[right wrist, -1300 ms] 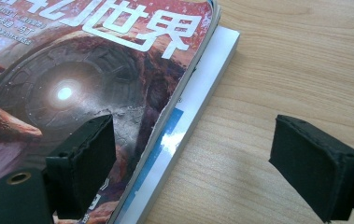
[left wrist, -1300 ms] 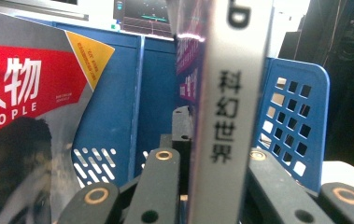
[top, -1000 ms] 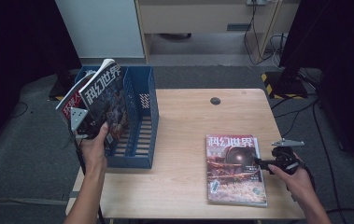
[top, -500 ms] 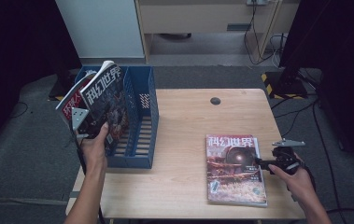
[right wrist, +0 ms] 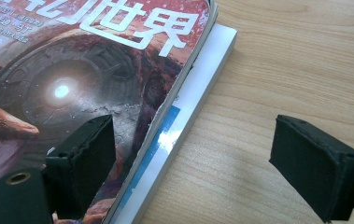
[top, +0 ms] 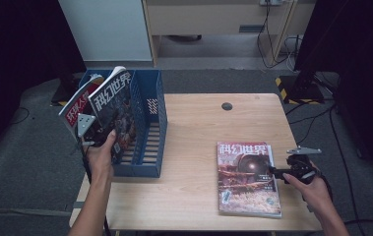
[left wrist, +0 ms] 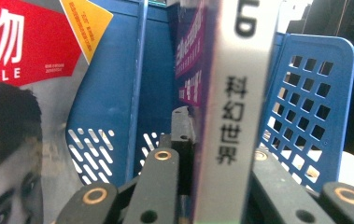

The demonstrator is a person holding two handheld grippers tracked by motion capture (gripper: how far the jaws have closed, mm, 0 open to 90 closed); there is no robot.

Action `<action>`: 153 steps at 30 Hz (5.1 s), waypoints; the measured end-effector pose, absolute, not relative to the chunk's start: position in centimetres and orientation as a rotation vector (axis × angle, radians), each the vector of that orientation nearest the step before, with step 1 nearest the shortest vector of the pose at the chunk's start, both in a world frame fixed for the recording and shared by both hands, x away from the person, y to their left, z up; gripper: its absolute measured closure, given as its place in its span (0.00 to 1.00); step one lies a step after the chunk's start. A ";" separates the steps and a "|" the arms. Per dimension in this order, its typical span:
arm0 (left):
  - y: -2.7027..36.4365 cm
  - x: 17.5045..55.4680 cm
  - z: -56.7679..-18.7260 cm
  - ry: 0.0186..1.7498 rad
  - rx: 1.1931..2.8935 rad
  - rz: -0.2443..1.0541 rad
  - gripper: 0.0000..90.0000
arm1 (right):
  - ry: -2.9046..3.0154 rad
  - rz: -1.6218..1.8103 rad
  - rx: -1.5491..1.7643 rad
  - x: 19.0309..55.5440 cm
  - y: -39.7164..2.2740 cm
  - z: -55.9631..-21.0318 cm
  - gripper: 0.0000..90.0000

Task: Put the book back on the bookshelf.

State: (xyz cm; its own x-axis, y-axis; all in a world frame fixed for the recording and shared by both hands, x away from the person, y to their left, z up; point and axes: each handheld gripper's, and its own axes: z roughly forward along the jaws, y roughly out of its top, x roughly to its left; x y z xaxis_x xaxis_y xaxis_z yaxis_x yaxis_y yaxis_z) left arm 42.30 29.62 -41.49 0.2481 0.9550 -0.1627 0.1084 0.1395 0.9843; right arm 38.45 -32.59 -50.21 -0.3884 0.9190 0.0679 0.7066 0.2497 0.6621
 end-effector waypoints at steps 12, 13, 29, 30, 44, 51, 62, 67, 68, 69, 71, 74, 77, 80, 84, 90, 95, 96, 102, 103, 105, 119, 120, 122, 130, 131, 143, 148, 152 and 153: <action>30.0 42.2 -41.3 1.149 1.273 0.847 0.90 | 2.194 0.892 1.496 38.5 -32.6 -50.3 0.16; 30.1 42.2 -41.3 1.148 1.273 0.844 0.90 | 2.191 0.892 1.499 38.5 -32.5 -50.3 0.16; 30.6 42.1 -41.4 1.173 1.273 0.826 0.88 | 2.202 0.886 1.494 38.5 -32.5 -50.4 0.15; 30.6 42.1 -41.4 1.169 1.280 0.828 0.89 | 2.201 0.885 1.493 38.5 -32.5 -50.4 0.15; 30.4 42.2 -41.6 1.175 1.296 0.819 0.89 | 2.203 0.881 1.494 38.5 -32.4 -50.5 0.15; 30.5 42.1 -41.3 1.171 1.282 0.821 0.88 | 2.201 0.881 1.493 38.5 -32.4 -50.4 0.15; 30.6 42.2 -40.5 1.165 1.288 0.829 0.88 | 2.202 0.882 1.493 38.5 -32.4 -50.5 0.15; 30.6 42.4 -40.0 1.164 1.296 0.829 0.87 | 2.210 0.882 1.489 38.5 -32.3 -50.5 0.15; 30.6 42.4 -39.9 1.165 1.299 0.826 0.87 | 2.210 0.882 1.489 38.5 -32.3 -50.4 0.15; 30.6 42.4 -39.8 1.166 1.300 0.819 0.87 | 2.210 0.882 1.488 38.5 -32.3 -50.4 0.15; 30.6 42.5 -39.6 1.178 1.306 0.807 0.86 | 2.206 0.881 1.491 38.5 -32.3 -50.5 0.15; 30.5 42.6 -39.3 1.192 1.340 0.797 0.87 | 2.208 0.881 1.489 38.5 -32.3 -50.5 0.15; 30.2 42.6 -39.0 1.198 1.405 0.822 0.90 | 2.208 0.881 1.486 38.5 -32.3 -50.5 0.15; 30.2 42.6 -38.9 1.202 1.421 0.817 0.91 | 2.207 0.878 1.495 38.5 -32.3 -50.5 0.15; 30.3 42.6 -38.7 1.208 1.418 0.823 0.91 | 2.205 0.881 1.494 38.5 -32.3 -50.5 0.15; 30.1 42.5 -38.5 1.207 1.400 0.810 0.92 | 2.209 0.879 1.486 38.5 -32.2 -50.5 0.15; 29.4 42.7 -38.5 1.176 1.408 0.818 0.92 | 2.209 0.882 1.489 38.5 -32.3 -50.5 0.15; 29.3 42.7 -38.5 1.172 1.408 0.820 0.92 | 2.209 0.883 1.490 38.5 -32.3 -50.4 0.15; 29.0 42.9 -38.4 1.154 1.402 0.830 0.92 | 2.203 0.885 1.496 38.5 -32.3 -50.4 0.15; 28.9 43.0 -38.3 1.145 1.403 0.834 0.92 | 2.206 0.884 1.492 38.5 -32.3 -50.4 0.15; 29.0 43.0 -38.2 1.140 1.403 0.840 0.92 | 2.202 0.885 1.497 38.5 -32.3 -50.4 0.16; 29.3 43.2 -38.2 1.117 1.357 0.858 0.92 | 2.209 0.876 1.493 38.5 -32.3 -50.5 0.16; 29.3 43.3 -38.2 1.120 1.357 0.859 0.92 | 2.207 0.873 1.495 38.5 -32.3 -50.6 0.16; 29.3 43.3 -38.3 1.129 1.359 0.856 0.92 | 2.210 0.873 1.491 38.5 -32.3 -50.6 0.16; 29.3 43.0 -38.4 1.149 1.397 0.838 0.91 | 2.208 0.873 1.492 38.5 -32.3 -50.6 0.15; 29.4 42.9 -38.4 1.152 1.402 0.838 0.91 | 2.210 0.875 1.489 38.5 -32.3 -50.5 0.15; 30.0 41.8 -38.7 1.193 1.410 0.818 0.90 | 2.205 0.877 1.498 38.5 -32.4 -50.5 0.15; 30.6 41.3 -39.6 1.208 1.402 0.822 0.89 | 2.206 0.874 1.496 38.5 -32.3 -50.6 0.15; 31.2 41.0 -39.9 1.218 1.382 0.830 0.89 | 2.210 0.870 1.495 38.6 -32.3 -50.6 0.15; 31.4 40.8 -39.9 1.219 1.377 0.830 0.89 | 2.210 0.870 1.495 38.6 -32.3 -50.6 0.15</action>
State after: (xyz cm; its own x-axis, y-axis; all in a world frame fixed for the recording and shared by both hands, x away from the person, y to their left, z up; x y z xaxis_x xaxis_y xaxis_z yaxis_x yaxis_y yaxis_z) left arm 40.84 31.43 -39.93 0.2346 0.9616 -0.1424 0.2197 0.0903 0.9714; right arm 38.56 -32.29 -50.59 -0.3926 0.9176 0.0622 0.7135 0.2612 0.6501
